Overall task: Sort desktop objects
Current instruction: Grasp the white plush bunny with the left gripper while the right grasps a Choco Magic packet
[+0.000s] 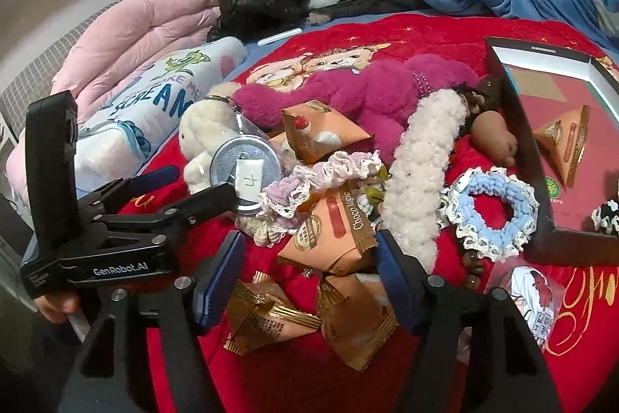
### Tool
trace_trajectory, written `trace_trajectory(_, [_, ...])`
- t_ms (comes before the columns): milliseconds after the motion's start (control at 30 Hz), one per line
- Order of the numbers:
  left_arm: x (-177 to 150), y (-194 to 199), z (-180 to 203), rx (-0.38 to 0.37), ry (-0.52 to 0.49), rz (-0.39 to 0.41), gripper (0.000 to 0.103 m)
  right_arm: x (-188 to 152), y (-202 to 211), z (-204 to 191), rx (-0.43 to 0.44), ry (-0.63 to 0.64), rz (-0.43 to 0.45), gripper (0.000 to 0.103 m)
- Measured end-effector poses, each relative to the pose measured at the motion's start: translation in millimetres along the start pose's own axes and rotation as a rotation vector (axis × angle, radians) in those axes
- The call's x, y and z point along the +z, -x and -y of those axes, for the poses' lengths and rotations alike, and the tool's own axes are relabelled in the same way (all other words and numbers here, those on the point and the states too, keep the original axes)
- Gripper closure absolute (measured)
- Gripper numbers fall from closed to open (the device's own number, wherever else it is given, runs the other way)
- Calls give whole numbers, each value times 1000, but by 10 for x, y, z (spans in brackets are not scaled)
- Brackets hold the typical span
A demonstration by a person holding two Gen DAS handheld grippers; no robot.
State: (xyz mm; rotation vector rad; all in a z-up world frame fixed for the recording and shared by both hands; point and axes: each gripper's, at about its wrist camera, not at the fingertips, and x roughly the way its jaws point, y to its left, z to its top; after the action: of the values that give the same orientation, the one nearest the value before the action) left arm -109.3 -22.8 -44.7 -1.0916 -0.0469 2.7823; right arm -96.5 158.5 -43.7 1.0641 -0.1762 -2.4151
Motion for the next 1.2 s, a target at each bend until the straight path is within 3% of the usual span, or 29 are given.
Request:
trace_trajectory(267, [2, 74, -27, -10, 20, 39, 0, -6, 0, -3, 2, -5, 7, 35])
trace_trajectory(367, [2, 13, -63, -8, 40, 12, 0, -10, 2, 3, 1, -3, 6, 35])
trace_trajectory(667, [6, -73, -454, -46, 283, -14, 1, -15, -1, 6, 0, -2, 5, 35])
trace_trajectory(1000, [38, -186, -221, -31, 162, -45, 2, -28, -15, -14, -8, 5, 9, 34])
trace_trajectory(1100, [38, -193, -190, -50, 143, -45, 10, -34, -20, -21, -13, 9, 10, 34])
trace_trajectory(1167, [37, -195, -152, -65, 124, -44, 19, -42, -50, -32, -24, 11, -2, 41])
trace_trajectory(1200, [35, -198, -109, -74, 106, -46, 25, -49, -80, -20, -34, 4, -15, 49])
